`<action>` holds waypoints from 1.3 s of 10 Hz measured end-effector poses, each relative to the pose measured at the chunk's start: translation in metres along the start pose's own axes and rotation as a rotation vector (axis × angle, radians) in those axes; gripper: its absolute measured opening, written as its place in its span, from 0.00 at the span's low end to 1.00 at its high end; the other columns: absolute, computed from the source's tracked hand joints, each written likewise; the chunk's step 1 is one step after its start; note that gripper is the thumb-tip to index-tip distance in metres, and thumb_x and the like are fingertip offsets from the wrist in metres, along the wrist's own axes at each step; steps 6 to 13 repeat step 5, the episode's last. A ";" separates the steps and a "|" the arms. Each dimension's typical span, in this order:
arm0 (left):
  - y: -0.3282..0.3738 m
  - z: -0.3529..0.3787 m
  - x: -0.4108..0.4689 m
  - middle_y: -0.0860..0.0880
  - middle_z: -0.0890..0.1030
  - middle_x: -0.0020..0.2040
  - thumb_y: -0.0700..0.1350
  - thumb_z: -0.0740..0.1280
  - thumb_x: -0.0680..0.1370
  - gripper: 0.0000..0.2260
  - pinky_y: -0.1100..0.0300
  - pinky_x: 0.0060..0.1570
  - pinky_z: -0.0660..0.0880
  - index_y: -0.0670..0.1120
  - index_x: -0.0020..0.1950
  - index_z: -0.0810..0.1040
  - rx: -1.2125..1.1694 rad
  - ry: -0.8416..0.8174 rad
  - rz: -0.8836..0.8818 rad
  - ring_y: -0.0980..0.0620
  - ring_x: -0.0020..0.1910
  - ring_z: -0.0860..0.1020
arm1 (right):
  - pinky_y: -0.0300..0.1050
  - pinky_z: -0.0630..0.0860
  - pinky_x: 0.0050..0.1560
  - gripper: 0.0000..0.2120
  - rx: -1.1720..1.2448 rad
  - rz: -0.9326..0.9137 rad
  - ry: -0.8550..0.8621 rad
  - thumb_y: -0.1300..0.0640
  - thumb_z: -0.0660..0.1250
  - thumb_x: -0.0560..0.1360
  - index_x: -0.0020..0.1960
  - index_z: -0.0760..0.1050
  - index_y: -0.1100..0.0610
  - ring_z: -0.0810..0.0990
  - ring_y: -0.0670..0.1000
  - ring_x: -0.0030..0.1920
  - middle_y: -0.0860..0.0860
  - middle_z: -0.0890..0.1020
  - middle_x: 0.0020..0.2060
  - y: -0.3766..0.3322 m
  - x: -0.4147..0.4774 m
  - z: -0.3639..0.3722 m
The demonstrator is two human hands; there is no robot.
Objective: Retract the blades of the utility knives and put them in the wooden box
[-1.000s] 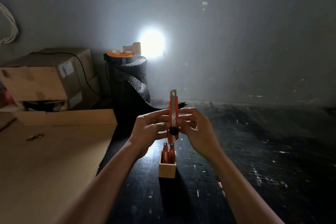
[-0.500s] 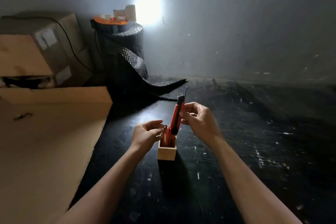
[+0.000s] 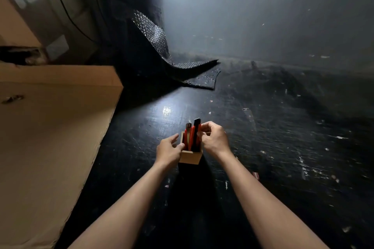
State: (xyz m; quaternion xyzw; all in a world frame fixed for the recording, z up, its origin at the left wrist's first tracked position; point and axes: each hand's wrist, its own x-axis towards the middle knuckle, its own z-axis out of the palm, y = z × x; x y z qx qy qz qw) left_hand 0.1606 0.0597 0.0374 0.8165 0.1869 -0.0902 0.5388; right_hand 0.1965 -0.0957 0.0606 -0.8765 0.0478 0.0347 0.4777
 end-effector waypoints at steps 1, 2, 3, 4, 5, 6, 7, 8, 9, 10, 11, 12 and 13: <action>-0.007 0.005 0.005 0.45 0.80 0.71 0.39 0.72 0.78 0.23 0.50 0.72 0.72 0.44 0.73 0.76 -0.006 -0.012 -0.038 0.47 0.68 0.79 | 0.50 0.82 0.50 0.05 -0.133 0.059 -0.025 0.60 0.70 0.73 0.46 0.82 0.53 0.86 0.54 0.48 0.51 0.88 0.45 0.010 0.002 0.009; -0.009 0.006 0.006 0.46 0.83 0.66 0.38 0.71 0.78 0.19 0.51 0.71 0.73 0.45 0.70 0.80 -0.011 0.004 -0.031 0.49 0.67 0.80 | 0.49 0.79 0.46 0.06 -0.197 0.106 -0.033 0.60 0.68 0.72 0.46 0.83 0.55 0.85 0.57 0.48 0.54 0.88 0.44 0.016 0.002 0.011; -0.010 0.007 0.007 0.47 0.85 0.63 0.38 0.71 0.78 0.17 0.52 0.70 0.75 0.46 0.67 0.82 -0.041 -0.003 -0.013 0.50 0.64 0.82 | 0.48 0.79 0.47 0.07 -0.172 0.116 -0.001 0.61 0.68 0.73 0.47 0.83 0.56 0.85 0.57 0.48 0.54 0.88 0.45 0.018 0.002 0.009; -0.007 0.006 0.005 0.47 0.85 0.63 0.37 0.70 0.79 0.16 0.51 0.70 0.75 0.45 0.67 0.83 -0.040 -0.007 -0.003 0.50 0.65 0.81 | 0.47 0.80 0.52 0.07 -0.157 0.116 0.008 0.61 0.69 0.74 0.51 0.84 0.56 0.85 0.55 0.50 0.54 0.88 0.48 0.013 -0.003 0.002; -0.001 0.005 0.000 0.47 0.86 0.62 0.38 0.70 0.80 0.14 0.52 0.69 0.75 0.44 0.65 0.83 -0.057 0.010 -0.006 0.49 0.64 0.82 | 0.47 0.80 0.55 0.08 -0.132 0.088 0.023 0.60 0.71 0.75 0.53 0.84 0.58 0.85 0.54 0.53 0.54 0.88 0.50 0.007 -0.007 -0.010; -0.001 0.005 0.000 0.47 0.86 0.62 0.38 0.70 0.80 0.14 0.52 0.69 0.75 0.44 0.65 0.83 -0.057 0.010 -0.006 0.49 0.64 0.82 | 0.47 0.80 0.55 0.08 -0.132 0.088 0.023 0.60 0.71 0.75 0.53 0.84 0.58 0.85 0.54 0.53 0.54 0.88 0.50 0.007 -0.007 -0.010; -0.001 0.005 0.000 0.47 0.86 0.62 0.38 0.70 0.80 0.14 0.52 0.69 0.75 0.44 0.65 0.83 -0.057 0.010 -0.006 0.49 0.64 0.82 | 0.47 0.80 0.55 0.08 -0.132 0.088 0.023 0.60 0.71 0.75 0.53 0.84 0.58 0.85 0.54 0.53 0.54 0.88 0.50 0.007 -0.007 -0.010; -0.001 0.005 0.000 0.47 0.86 0.62 0.38 0.70 0.80 0.14 0.52 0.69 0.75 0.44 0.65 0.83 -0.057 0.010 -0.006 0.49 0.64 0.82 | 0.47 0.80 0.55 0.08 -0.132 0.088 0.023 0.60 0.71 0.75 0.53 0.84 0.58 0.85 0.54 0.53 0.54 0.88 0.50 0.007 -0.007 -0.010; -0.001 0.005 0.000 0.47 0.86 0.62 0.38 0.70 0.80 0.14 0.52 0.69 0.75 0.44 0.65 0.83 -0.057 0.010 -0.006 0.49 0.64 0.82 | 0.47 0.80 0.55 0.08 -0.132 0.088 0.023 0.60 0.71 0.75 0.53 0.84 0.58 0.85 0.54 0.53 0.54 0.88 0.50 0.007 -0.007 -0.010; -0.001 0.005 0.000 0.47 0.86 0.62 0.38 0.70 0.80 0.14 0.52 0.69 0.75 0.44 0.65 0.83 -0.057 0.010 -0.006 0.49 0.64 0.82 | 0.47 0.80 0.55 0.08 -0.132 0.088 0.023 0.60 0.71 0.75 0.53 0.84 0.58 0.85 0.54 0.53 0.54 0.88 0.50 0.007 -0.007 -0.010; -0.001 0.005 0.000 0.47 0.86 0.62 0.38 0.70 0.80 0.14 0.52 0.69 0.75 0.44 0.65 0.83 -0.057 0.010 -0.006 0.49 0.64 0.82 | 0.47 0.80 0.55 0.08 -0.132 0.088 0.023 0.60 0.71 0.75 0.53 0.84 0.58 0.85 0.54 0.53 0.54 0.88 0.50 0.007 -0.007 -0.010; -0.001 0.005 0.000 0.47 0.86 0.62 0.38 0.70 0.80 0.14 0.52 0.69 0.75 0.44 0.65 0.83 -0.057 0.010 -0.006 0.49 0.64 0.82 | 0.47 0.80 0.55 0.08 -0.132 0.088 0.023 0.60 0.71 0.75 0.53 0.84 0.58 0.85 0.54 0.53 0.54 0.88 0.50 0.007 -0.007 -0.010; -0.001 0.005 0.000 0.47 0.86 0.62 0.38 0.70 0.80 0.14 0.52 0.69 0.75 0.44 0.65 0.83 -0.057 0.010 -0.006 0.49 0.64 0.82 | 0.47 0.80 0.55 0.08 -0.132 0.088 0.023 0.60 0.71 0.75 0.53 0.84 0.58 0.85 0.54 0.53 0.54 0.88 0.50 0.007 -0.007 -0.010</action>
